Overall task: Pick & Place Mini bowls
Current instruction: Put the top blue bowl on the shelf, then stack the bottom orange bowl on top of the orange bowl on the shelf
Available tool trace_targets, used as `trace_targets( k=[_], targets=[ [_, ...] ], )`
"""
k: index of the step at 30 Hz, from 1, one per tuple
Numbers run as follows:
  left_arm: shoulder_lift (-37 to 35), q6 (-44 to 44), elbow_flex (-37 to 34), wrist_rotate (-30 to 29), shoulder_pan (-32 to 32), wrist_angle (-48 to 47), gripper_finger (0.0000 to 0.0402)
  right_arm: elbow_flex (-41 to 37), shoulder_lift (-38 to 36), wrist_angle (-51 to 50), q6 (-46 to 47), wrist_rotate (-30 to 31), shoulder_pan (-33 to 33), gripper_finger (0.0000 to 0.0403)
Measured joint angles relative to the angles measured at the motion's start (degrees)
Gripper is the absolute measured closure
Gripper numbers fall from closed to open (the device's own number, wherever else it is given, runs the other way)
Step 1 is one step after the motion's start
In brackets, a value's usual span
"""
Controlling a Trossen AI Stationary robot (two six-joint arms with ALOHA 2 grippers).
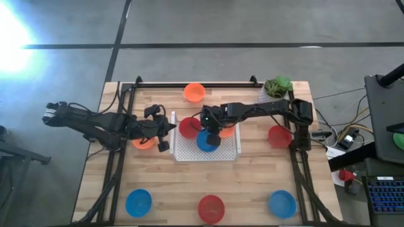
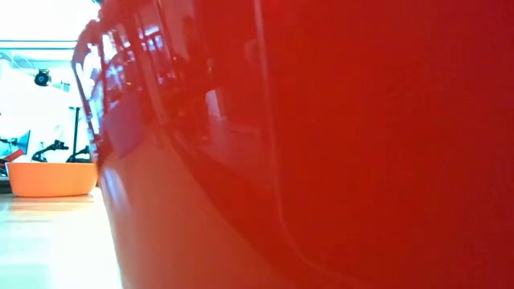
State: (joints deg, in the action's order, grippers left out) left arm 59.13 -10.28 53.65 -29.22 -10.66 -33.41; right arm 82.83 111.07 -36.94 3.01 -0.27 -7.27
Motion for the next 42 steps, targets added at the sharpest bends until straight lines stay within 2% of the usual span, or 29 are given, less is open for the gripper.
trace_targets(
  k=[26, 30, 38, 42],
  targets=[
    [0.0, 0.0, 0.0, 0.0, 0.0, 0.0, 0.0401, 0.0, 3.4, 1.3, -0.7, -1.9, 1.8, 0.0393],
    [0.0, 0.0, 0.0, 0.0, 0.0, 0.0, 0.0401, 0.0, 3.4, 1.3, -1.7, -2.3, 1.8, 0.0373],
    [0.0, 0.0, 0.0, 0.0, 0.0, 0.0, 0.0401, 0.0, 3.2, 1.7, -2.8, -2.3, 1.8, 0.0308],
    [0.0, 0.0, 0.0, 0.0, 0.0, 0.0, 0.0401, 0.0, 1.8, 1.2, -3.0, -2.3, 1.8, 0.029]
  ],
)
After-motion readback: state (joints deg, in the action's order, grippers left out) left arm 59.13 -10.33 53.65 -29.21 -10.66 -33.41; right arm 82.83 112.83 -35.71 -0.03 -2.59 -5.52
